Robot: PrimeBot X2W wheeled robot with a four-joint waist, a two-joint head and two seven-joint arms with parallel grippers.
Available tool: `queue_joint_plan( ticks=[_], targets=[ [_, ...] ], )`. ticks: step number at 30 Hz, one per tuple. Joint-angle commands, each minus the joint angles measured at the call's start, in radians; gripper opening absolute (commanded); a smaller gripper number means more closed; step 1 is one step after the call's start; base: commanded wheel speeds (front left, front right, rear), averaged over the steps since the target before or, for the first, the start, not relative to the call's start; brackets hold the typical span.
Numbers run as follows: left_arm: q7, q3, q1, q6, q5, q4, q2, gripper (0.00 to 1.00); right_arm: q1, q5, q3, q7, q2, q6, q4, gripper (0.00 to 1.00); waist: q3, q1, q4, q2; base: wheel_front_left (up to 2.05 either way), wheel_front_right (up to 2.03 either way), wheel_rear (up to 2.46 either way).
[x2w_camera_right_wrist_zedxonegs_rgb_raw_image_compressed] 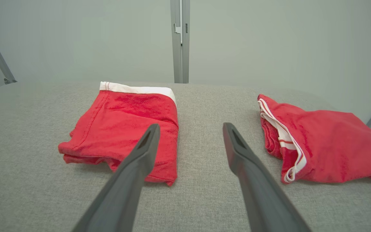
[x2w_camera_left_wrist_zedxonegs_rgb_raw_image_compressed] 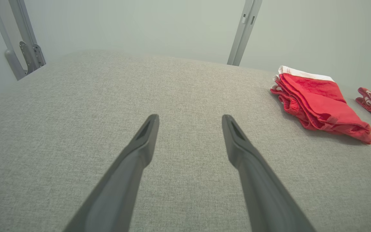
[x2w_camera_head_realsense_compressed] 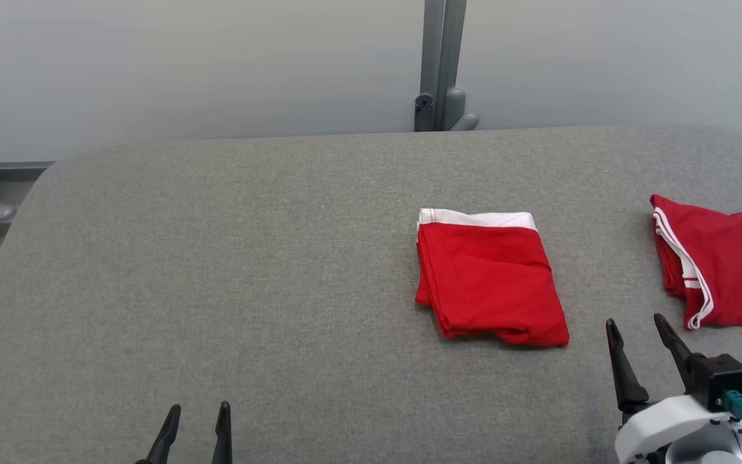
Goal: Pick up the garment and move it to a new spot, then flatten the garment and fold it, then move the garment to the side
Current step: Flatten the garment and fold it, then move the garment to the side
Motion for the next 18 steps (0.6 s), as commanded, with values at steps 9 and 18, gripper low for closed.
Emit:
queue_joint_plan(
  ticks=[9,18],
  targets=[
    [-0.003,0.028,-0.039,-0.043,0.043,0.051,-0.029,1.00,0.058,-0.066,-0.075,-0.007,0.059,0.000,-0.009,1.00,0.005,0.0000,-0.020,0.0077,0.00,0.00,0.00],
    [-0.003,0.051,-0.046,-0.059,0.063,0.061,-0.048,1.00,0.048,-0.057,-0.079,-0.007,0.083,0.000,0.003,1.00,0.009,0.0000,-0.033,0.0077,0.00,0.00,0.00]
  ],
)
